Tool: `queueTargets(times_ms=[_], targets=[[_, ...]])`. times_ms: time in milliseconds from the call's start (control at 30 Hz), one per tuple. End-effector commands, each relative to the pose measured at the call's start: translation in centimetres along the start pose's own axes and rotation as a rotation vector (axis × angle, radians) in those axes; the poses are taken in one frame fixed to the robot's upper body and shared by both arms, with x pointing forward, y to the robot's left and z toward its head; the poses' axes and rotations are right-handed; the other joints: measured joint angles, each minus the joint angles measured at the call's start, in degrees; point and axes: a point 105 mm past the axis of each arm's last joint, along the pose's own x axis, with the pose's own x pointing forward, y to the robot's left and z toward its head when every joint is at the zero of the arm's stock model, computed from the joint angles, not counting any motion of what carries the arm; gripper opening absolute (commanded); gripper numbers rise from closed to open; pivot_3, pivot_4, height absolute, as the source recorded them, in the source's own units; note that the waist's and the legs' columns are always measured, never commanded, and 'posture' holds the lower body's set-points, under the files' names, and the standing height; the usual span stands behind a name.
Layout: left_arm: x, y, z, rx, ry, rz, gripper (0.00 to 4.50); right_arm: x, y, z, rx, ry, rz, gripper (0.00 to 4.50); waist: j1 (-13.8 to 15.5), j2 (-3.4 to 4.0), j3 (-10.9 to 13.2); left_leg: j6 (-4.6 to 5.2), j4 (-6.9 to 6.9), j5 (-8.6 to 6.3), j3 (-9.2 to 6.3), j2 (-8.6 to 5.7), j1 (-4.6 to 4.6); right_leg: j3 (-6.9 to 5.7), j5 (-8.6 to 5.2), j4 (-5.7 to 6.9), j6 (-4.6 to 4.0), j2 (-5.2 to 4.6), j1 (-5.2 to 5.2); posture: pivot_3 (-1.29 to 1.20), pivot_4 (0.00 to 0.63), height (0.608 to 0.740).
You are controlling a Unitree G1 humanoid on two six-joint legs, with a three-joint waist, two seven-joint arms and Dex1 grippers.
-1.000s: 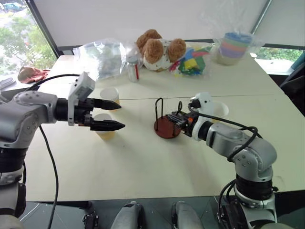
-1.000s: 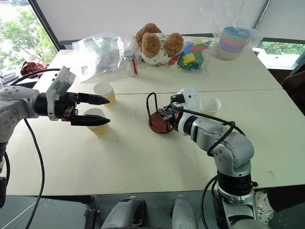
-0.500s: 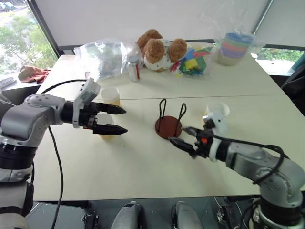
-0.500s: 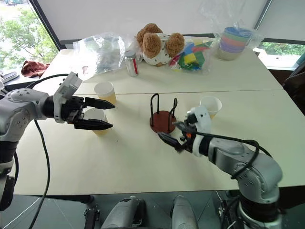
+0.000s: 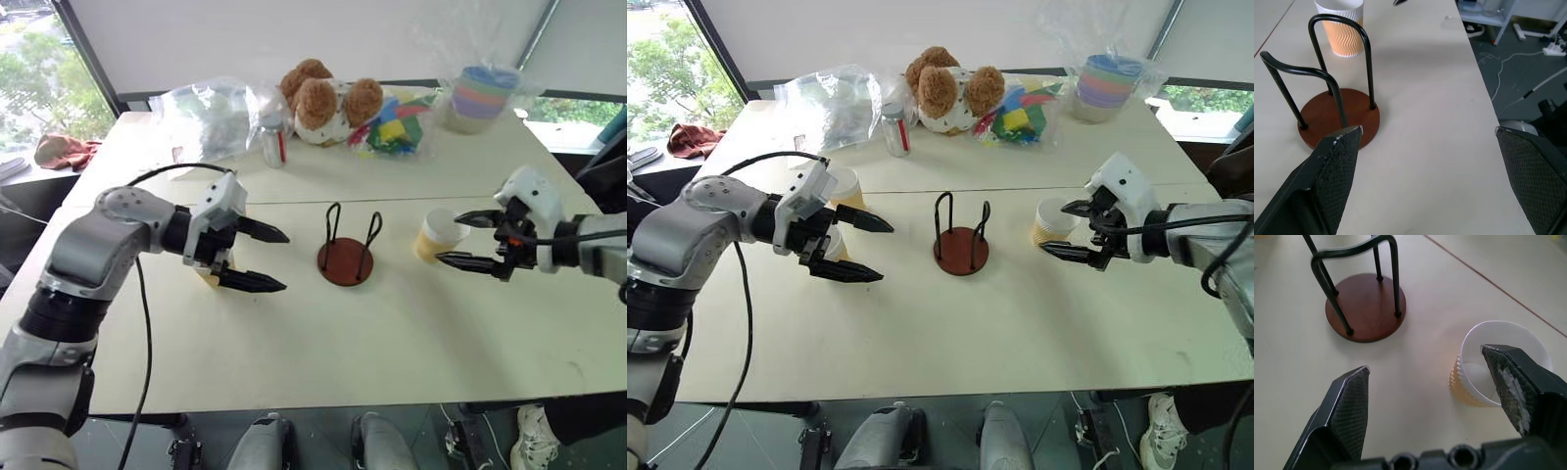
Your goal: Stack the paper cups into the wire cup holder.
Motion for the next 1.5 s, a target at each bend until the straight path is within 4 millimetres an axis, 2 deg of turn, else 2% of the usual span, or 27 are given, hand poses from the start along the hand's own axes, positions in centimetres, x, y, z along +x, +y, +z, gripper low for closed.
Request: queueTargets(times_ms=[33, 267, 300, 333, 533, 633, 700, 767, 867, 967, 1067, 1133, 1233, 1500], targets=[[-0.8, -0.2, 1.5, 0.058, -0.027, 0.043, 4.50, 0.8, -1.9, -0.6, -0.048, 0.014, 0.014, 3.97, -0.10, -0.02, 0.02, 0.01, 0.02, -0.01, 0.03, 0.00, -0.01, 0.00, 0.00, -0.03, 0.01, -0.01, 0.01, 0.00, 0.150, 0.740], [-1.3, -0.5, 0.8, 0.031, -0.035, 0.106, 4.50, 2.7, -3.0, -2.1, -0.051, 0.060, 0.080, 3.97, 0.31, 0.01, 0.04, -0.11, -0.01, 0.06, 0.06, -0.01, -0.02, 0.01, 0.01, -0.12, 0.01, -0.04, 0.00, 0.00, 0.150, 0.740], [-1.4, -0.5, 0.6, 0.028, -0.032, 0.115, 4.50, 2.8, -3.2, -2.3, -0.051, 0.064, 0.085, 3.46, 0.31, 0.01, 0.04, -0.11, 0.00, 0.06, 0.06, -0.01, -0.02, 0.00, 0.01, -0.12, 0.01, -0.04, 0.02, 0.00, 0.150, 0.740], [-1.6, -0.5, 0.5, 0.025, -0.029, 0.123, 4.50, 2.9, -3.2, -2.4, -0.055, 0.071, 0.092, 3.21, 0.25, 0.01, 0.04, -0.11, 0.01, 0.06, 0.06, -0.02, -0.02, 0.01, 0.01, -0.13, 0.01, -0.04, 0.03, 0.00, 0.150, 0.740], [-1.7, -0.4, 0.5, 0.025, -0.027, 0.134, 4.50, 2.8, -3.6, -2.1, -0.065, 0.065, 0.104, 0.04, 0.13, 0.01, 0.04, -0.24, 0.02, 0.13, 0.06, -0.03, -0.02, 0.01, 0.01, -0.11, 0.01, -0.05, 0.02, 0.00, 0.150, 0.740], [-1.7, -0.1, 0.6, 0.029, -0.021, 0.140, 4.50, 2.5, -3.7, -1.8, -0.105, 0.072, 0.104, 0.04, 0.13, 0.01, 0.04, -0.28, 0.02, 0.15, 0.06, -0.02, -0.02, 0.01, 0.01, -0.11, 0.01, -0.04, 0.02, 0.00, 0.150, 0.740], [-1.9, 0.2, 0.7, 0.034, -0.011, 0.148, 4.50, 1.8, -4.5, -0.7, -0.163, 0.070, 0.080, 0.04, 0.13, 0.03, 0.05, -0.31, 0.02, 0.17, 0.06, -0.03, -0.02, 0.00, 0.01, -0.11, 0.01, -0.04, 0.02, 0.00, 0.150, 0.740], [-2.3, 0.5, 0.7, 0.034, 0.002, 0.159, 4.50, 0.7, -5.4, 2.2, -0.218, 0.028, 0.074, 0.04, 0.05, 0.17, 0.14, -0.32, 0.03, 0.17, 0.09, -0.04, -0.02, 0.01, 0.01, -0.10, 0.01, -0.05, 0.01, 0.00, 0.150, 0.740], [-2.8, 1.0, 0.8, 0.037, 0.016, 0.169, 4.50, -1.0, -5.7, 8.1, -0.325, -0.064, 0.100, 0.04, -0.34, 0.26, 0.19, -0.34, -0.01, 0.18, 0.15, -0.04, -0.01, 0.06, 0.02, -0.04, 0.01, -0.04, -0.07, 0.00, 0.150, 0.740], [-2.7, 1.2, 0.9, 0.040, 0.024, 0.163, 4.50, -1.4, -4.5, 12.4, -0.434, -0.125, 0.174, 0.04, -0.20, 0.23, 0.17, -0.39, -0.11, 0.21, 0.14, 0.04, -0.02, 0.05, 0.01, 0.02, 0.01, 0.05, -0.19, 0.00, 0.150, 0.740], [-2.5, 1.2, 1.0, 0.041, 0.024, 0.156, 4.50, -1.0, -2.4, 14.8, -0.497, -0.168, 0.281, 0.04, -0.14, 0.20, 0.16, -0.40, -0.13, 0.20, 0.12, 0.09, -0.02, 0.03, 0.01, 0.05, 0.01, 0.09, -0.14, 0.00, 0.150, 0.740], [-2.4, 1.3, 1.0, 0.045, 0.028, 0.159, 4.50, -0.5, -0.4, 15.4, -0.501, -0.196, 0.401, 0.04, 0.07, 0.18, 0.17, -0.39, -0.06, 0.19, 0.14, 0.04, -0.03, 0.04, 0.02, 0.08, 0.02, 0.04, -0.09, 0.00, 0.150, 0.740], [-2.4, 1.2, 1.4, 0.051, 0.020, 0.161, 4.50, 0.6, 1.0, 15.5, -0.524, -0.197, 0.478, 0.04, 0.17, 0.17, 0.18, -0.38, 0.02, 0.19, 0.14, 0.00, -0.06, 0.03, 0.02, 0.17, 0.02, -0.02, -0.09, 0.00, 0.150, 0.740], [-2.7, 0.6, 1.3, 0.050, 0.010, 0.172, 4.50, 2.6, 2.4, 14.6, -0.527, -0.173, 0.573, 0.04, -0.05, 0.16, 0.18, -0.39, 0.01, 0.19, 0.13, -0.02, -0.06, 0.04, 0.02, 0.37, 0.02, -0.02, -0.21, 0.00, 0.150, 0.740]])
